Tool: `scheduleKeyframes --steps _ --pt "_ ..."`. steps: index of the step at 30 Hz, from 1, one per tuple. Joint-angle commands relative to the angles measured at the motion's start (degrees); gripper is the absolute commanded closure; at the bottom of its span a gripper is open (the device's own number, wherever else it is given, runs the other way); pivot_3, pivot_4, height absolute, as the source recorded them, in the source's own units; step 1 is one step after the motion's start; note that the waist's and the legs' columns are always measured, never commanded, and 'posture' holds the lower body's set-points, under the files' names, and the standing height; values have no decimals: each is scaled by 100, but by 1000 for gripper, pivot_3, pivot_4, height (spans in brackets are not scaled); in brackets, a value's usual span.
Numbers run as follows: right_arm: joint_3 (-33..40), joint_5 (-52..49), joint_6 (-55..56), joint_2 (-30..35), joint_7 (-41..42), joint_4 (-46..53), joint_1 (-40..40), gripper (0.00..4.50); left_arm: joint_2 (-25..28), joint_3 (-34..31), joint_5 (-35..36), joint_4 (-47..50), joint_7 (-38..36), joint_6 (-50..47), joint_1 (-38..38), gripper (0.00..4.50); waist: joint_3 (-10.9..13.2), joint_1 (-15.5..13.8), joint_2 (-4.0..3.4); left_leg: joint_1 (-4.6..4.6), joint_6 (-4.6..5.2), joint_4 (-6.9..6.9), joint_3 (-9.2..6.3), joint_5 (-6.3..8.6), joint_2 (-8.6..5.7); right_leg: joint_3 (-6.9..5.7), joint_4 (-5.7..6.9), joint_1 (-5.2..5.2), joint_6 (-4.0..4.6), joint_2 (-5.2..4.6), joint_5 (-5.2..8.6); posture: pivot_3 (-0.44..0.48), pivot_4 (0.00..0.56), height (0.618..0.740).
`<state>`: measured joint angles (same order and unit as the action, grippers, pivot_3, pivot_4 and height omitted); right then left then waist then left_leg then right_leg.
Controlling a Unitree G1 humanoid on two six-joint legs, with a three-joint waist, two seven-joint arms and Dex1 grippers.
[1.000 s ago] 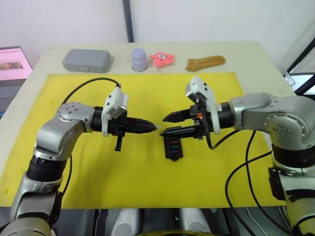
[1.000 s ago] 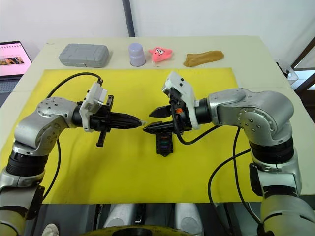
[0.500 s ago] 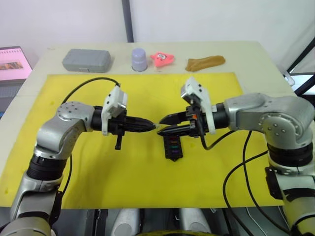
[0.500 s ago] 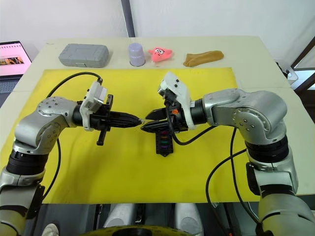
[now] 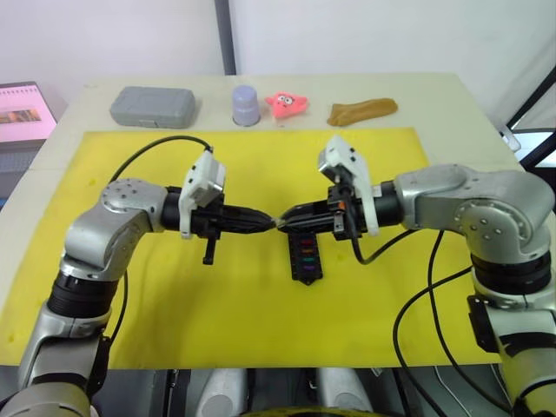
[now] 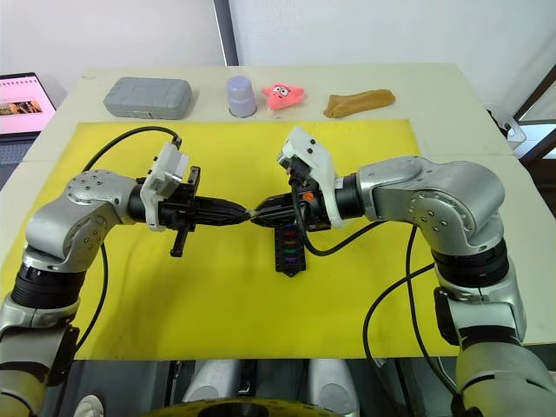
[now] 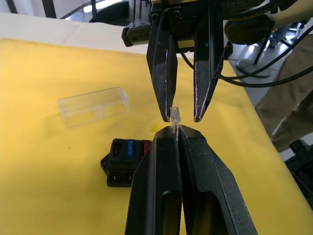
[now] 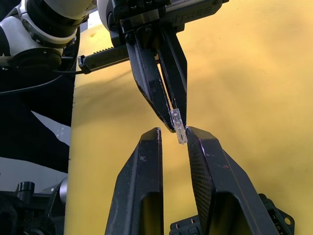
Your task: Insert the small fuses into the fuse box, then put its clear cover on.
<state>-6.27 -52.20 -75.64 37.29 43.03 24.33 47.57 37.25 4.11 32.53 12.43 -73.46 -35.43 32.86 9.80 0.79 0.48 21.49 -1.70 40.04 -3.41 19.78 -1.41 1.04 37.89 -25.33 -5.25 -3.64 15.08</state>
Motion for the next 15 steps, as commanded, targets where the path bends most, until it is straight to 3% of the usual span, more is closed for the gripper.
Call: scheduleKeyframes --steps 1,5,8,15 --pt "24 -8 118 -38 47 47 196 3683 50 27 21 79 1 91 103 4500 0 0 0 0 0 0 0 0 0 0 0 0 0 0 0 0 150 740" --pt "4 4 132 -33 64 55 190 3683 60 40 16 49 8 118 110 4500 0 0 0 0 0 0 0 0 0 0 0 0 0 0 0 0 150 740" --pt "-6 10 146 -18 83 66 183 4457 58 49 15 41 19 132 113 4500 0 0 0 0 0 0 0 0 0 0 0 0 0 0 0 0 150 740" --pt "-94 77 211 93 172 119 157 4457 53 35 37 16 57 145 138 4500 0 -1 0 0 0 0 0 0 0 0 0 0 0 0 0 0 150 740"
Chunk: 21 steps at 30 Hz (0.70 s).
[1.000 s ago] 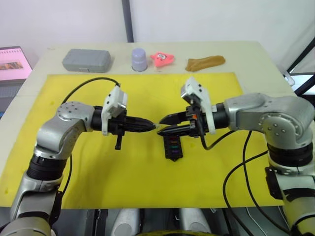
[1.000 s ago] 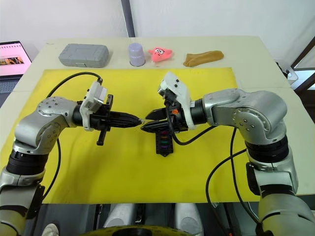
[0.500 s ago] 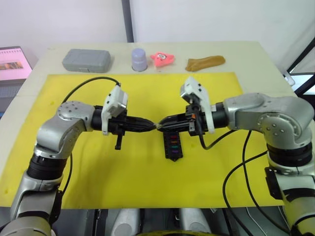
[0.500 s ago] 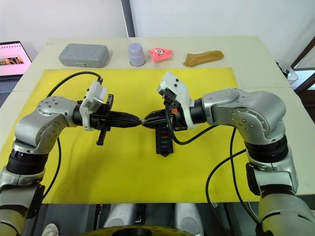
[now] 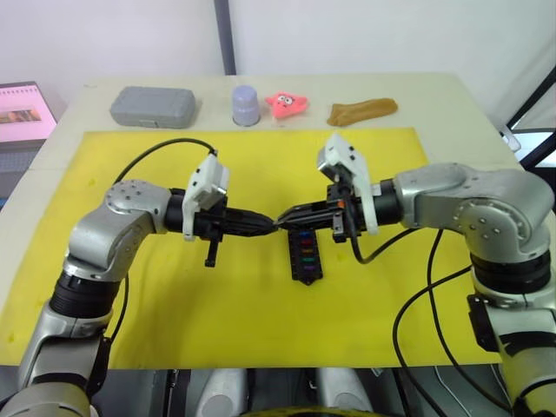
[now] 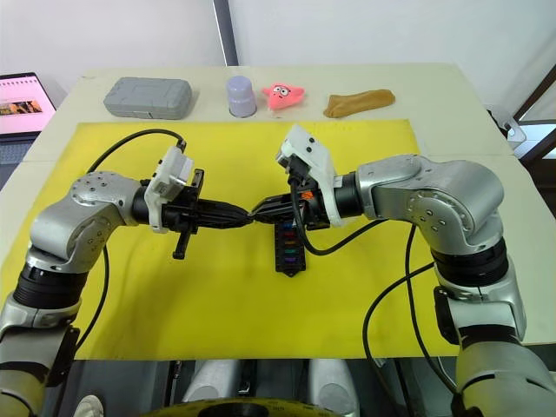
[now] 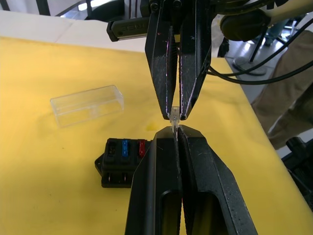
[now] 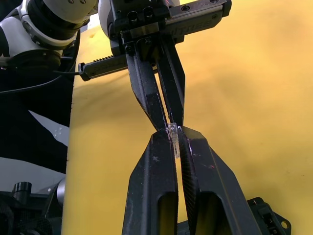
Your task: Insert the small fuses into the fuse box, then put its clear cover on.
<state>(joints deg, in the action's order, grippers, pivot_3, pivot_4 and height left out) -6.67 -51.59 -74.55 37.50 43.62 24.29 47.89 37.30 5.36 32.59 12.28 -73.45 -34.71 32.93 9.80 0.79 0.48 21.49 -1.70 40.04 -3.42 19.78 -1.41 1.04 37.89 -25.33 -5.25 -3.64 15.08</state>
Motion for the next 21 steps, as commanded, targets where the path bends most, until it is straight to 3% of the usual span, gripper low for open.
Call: scheduleKeyframes --steps 1,9,14,21 --pt "-63 30 112 79 125 123 121 4457 48 -89 30 28 57 76 132 4500 0 0 0 0 0 0 0 0 0 0 0 0 0 0 0 0 150 740" --pt "-294 448 725 305 340 343 -39 4457 68 -107 60 27 55 84 151 4500 0 1 0 0 0 0 0 0 0 0 -1 0 0 1 0 0 150 740" --pt "-236 409 650 276 317 297 -37 2447 94 -107 63 29 47 101 148 4500 0 -1 0 0 0 0 0 0 0 0 -1 0 0 0 0 0 150 740" --pt "-122 289 392 204 266 106 75 2447 100 -93 58 3 44 108 174 4500 0 -1 0 0 0 0 0 0 0 -1 -2 0 0 0 0 0 150 740"
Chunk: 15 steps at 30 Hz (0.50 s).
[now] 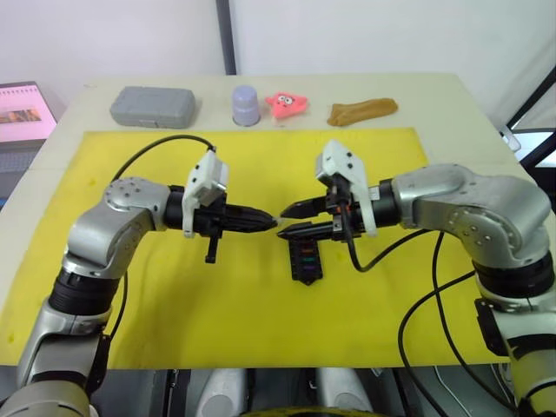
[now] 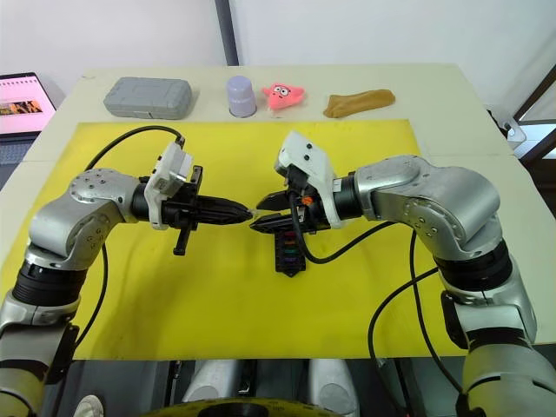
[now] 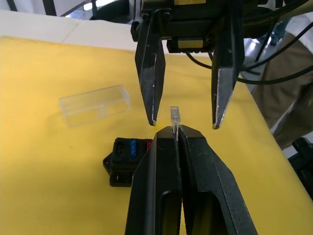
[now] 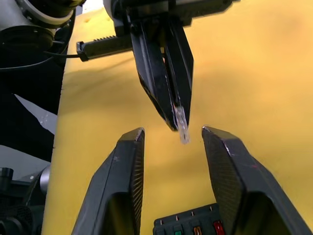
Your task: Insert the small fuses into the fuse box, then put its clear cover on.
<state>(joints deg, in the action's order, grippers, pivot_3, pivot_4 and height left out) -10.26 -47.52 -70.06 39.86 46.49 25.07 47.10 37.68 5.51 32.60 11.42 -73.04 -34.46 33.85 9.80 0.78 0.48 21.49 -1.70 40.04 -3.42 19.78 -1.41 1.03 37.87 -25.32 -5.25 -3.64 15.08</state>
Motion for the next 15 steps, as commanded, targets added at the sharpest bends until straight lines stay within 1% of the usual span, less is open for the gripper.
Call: scheduleKeyframes --steps 1,6,9,10,15 --pt "247 -137 -87 -40 -27 19 165 2447 65 -110 61 95 5 80 81 4500 0 1 0 0 0 0 0 0 0 0 0 0 0 0 0 0 150 740" --pt "273 -184 -139 -66 -75 -13 192 2447 70 -114 67 113 10 76 71 4500 0 0 0 0 0 0 0 0 0 0 0 0 0 0 0 0 150 740" --pt "304 -195 -163 -102 -107 -47 225 3269 70 -103 53 111 9 90 59 4500 0 0 0 0 0 0 0 0 0 0 0 0 0 0 0 0 150 740" --pt "309 -188 -169 -112 -116 -53 235 3657 69 -99 48 108 10 95 58 4500 0 -1 0 0 0 0 0 0 0 0 0 0 0 0 0 0 150 740" --pt "309 -184 -212 -155 -150 -77 284 3657 76 -97 42 101 5 101 52 4500 0 1 0 0 0 -1 0 0 0 0 -1 0 0 0 0 0 150 740"
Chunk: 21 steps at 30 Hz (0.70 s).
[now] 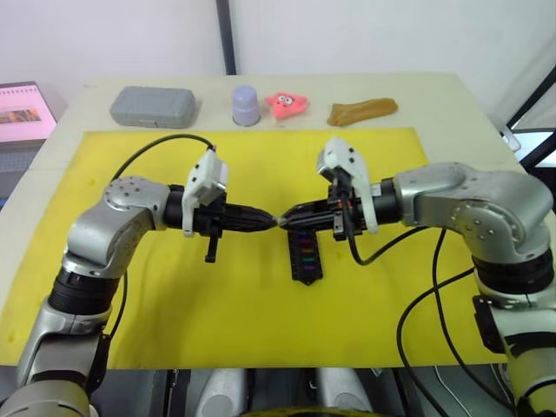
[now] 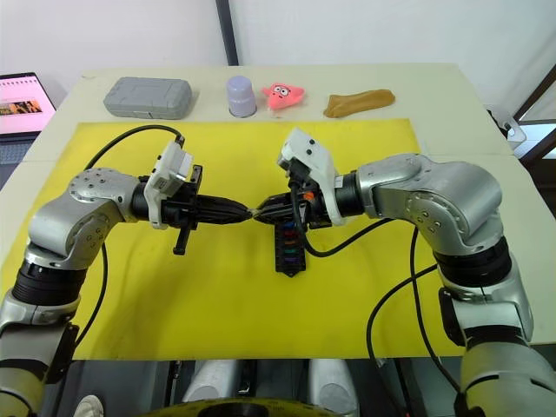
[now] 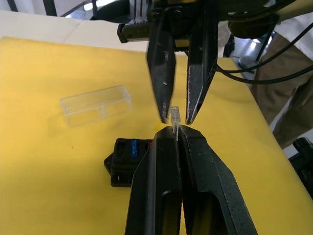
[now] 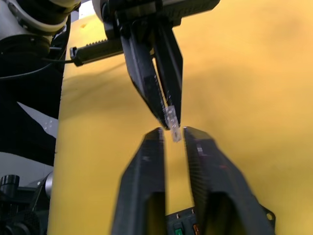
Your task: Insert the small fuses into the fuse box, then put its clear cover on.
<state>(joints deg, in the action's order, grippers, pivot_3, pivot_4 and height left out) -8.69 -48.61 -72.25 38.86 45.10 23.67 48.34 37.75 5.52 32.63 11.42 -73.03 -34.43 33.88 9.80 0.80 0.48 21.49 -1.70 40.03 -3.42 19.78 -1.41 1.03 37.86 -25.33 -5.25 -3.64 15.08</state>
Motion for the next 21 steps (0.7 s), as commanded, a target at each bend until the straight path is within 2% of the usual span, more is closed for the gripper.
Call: scheduleKeyframes --steps 1,21 --pt "157 -84 1 -62 -13 58 167 3657 73 -96 37 101 1 100 47 4500 0 -1 0 0 0 0 0 0 0 0 0 0 0 0 0 0 150 740" --pt "98 -34 30 -29 44 82 145 3657 60 -80 44 79 21 93 92 4500 0 -1 0 0 0 0 0 0 0 0 0 0 0 0 0 0 150 740"
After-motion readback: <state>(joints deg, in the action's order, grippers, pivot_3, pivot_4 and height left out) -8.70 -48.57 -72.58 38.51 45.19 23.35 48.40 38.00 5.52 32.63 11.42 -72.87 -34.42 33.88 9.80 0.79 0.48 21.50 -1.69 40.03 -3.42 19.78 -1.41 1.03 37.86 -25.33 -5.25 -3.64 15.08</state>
